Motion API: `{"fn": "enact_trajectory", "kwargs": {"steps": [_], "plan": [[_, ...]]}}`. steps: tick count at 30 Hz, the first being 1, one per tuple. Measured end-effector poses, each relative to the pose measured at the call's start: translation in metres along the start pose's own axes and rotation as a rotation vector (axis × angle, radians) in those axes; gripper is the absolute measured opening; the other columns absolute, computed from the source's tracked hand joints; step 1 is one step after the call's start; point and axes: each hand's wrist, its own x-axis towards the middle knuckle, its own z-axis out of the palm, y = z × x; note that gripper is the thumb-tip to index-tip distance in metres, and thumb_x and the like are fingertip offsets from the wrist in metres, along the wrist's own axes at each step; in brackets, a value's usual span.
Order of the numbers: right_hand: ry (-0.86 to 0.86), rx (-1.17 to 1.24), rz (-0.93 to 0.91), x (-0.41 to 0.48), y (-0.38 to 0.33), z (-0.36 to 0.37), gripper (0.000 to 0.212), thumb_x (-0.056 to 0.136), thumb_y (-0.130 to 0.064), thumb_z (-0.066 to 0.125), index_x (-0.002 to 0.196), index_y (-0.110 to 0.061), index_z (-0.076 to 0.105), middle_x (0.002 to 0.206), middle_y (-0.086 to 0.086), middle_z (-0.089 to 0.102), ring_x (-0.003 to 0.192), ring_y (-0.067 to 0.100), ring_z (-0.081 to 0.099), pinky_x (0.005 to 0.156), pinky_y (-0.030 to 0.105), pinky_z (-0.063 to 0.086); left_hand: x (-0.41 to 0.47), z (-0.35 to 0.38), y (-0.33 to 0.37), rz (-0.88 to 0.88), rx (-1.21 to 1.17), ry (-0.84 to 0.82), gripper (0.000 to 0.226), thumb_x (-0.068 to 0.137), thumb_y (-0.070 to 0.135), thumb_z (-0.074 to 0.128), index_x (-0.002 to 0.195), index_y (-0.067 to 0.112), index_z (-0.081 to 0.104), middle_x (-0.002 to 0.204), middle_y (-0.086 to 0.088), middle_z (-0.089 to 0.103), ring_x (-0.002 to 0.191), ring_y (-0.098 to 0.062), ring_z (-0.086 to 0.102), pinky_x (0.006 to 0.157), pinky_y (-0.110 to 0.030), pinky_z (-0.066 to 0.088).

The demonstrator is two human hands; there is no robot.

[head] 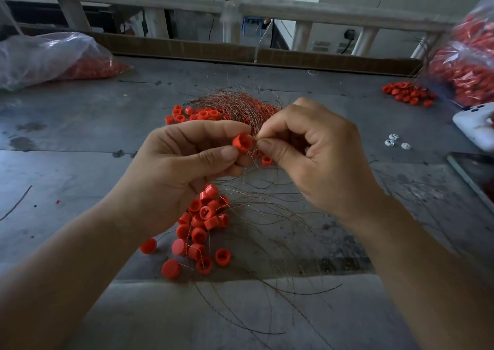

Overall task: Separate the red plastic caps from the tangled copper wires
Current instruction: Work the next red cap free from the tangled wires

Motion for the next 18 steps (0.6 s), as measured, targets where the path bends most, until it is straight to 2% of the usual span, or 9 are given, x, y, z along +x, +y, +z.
{"fn": "enact_trajectory", "kwargs": {"steps": [14,18], "plan": [[-0.017,-0.013,0.018,-0.0007,-0.0013,0.0004,0.006,0.079,-0.01,0.065,0.075,-0.006,0.066,0.069,-0.018,0.043,0.062,-0.005,0.041,0.06,0.008,0.035,0.0007,-0.0022,-0.0039,0.046,0.054,0.019,0.026,0.053,0.015,0.066,0.077,0.016,0.076,0.071,-0.001,0.072,0.064,-0.008,0.067,0.058,-0.014,0.052],[-0.025,0.028,0.062,-0.001,-0.0018,0.0,0.006,0.079,-0.012,0.064,0.076,-0.008,0.067,0.067,-0.01,0.05,0.061,0.001,0.046,0.058,0.011,0.038,0.0013,-0.0046,-0.0055,0.074,0.059,-0.003,0.026,0.055,0.017,0.067,0.079,0.018,0.076,0.073,0.0,0.072,0.066,-0.008,0.068,0.059,-0.014,0.052]]}}
